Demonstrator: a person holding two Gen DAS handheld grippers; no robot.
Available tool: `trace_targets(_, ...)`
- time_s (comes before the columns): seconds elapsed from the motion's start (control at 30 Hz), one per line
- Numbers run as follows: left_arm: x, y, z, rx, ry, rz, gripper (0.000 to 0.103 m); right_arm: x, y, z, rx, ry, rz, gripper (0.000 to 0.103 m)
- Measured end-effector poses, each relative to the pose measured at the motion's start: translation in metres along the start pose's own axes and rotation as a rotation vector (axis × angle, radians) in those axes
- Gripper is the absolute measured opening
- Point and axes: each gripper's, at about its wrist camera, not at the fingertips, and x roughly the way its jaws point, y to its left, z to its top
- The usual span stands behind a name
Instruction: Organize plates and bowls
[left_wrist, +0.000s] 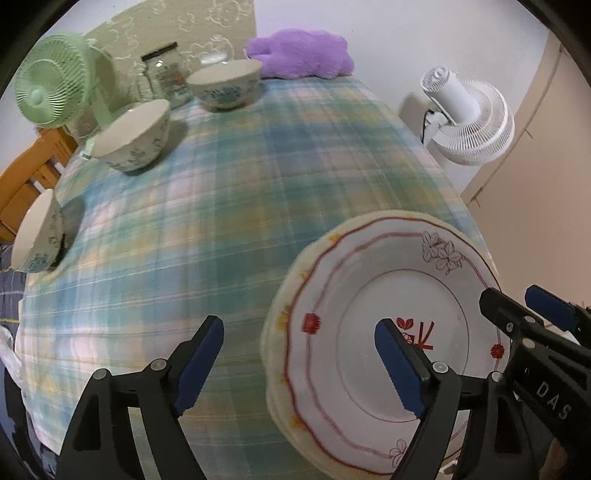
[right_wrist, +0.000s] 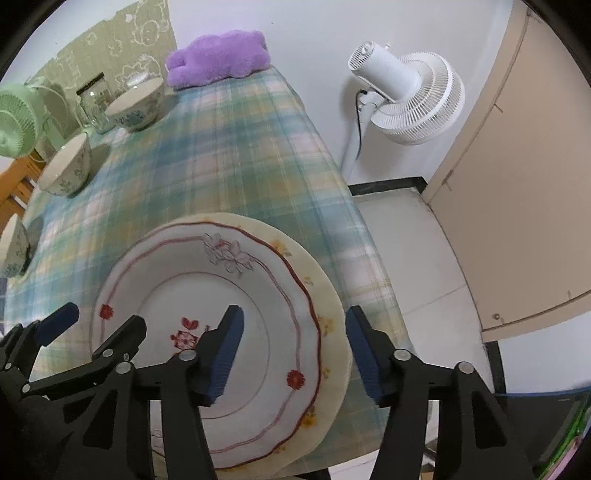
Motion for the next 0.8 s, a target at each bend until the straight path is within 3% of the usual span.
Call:
trace_targets(0.2, -0.017, 0.003, 0.005, -0.021, -0.011, -0.013, 0.087, -0.012, 0.013, 0.012, -0.045, -0.032, 0.075, 0.065)
trace_targets(0.4, -0.034, 0.012, 0.008, -0.073, -0.048, 0.022, 0.087, -0.025, 0.03, 0.021, -0.082, -0.05, 0.127, 0.065)
trace_targets(0.8, -0.049, 0.072, 0.009, -0.163, -0.088, 0.034, 0.086, -0.041, 0.084, 0.032, -0.14, -0.099, 0.187, 0.065)
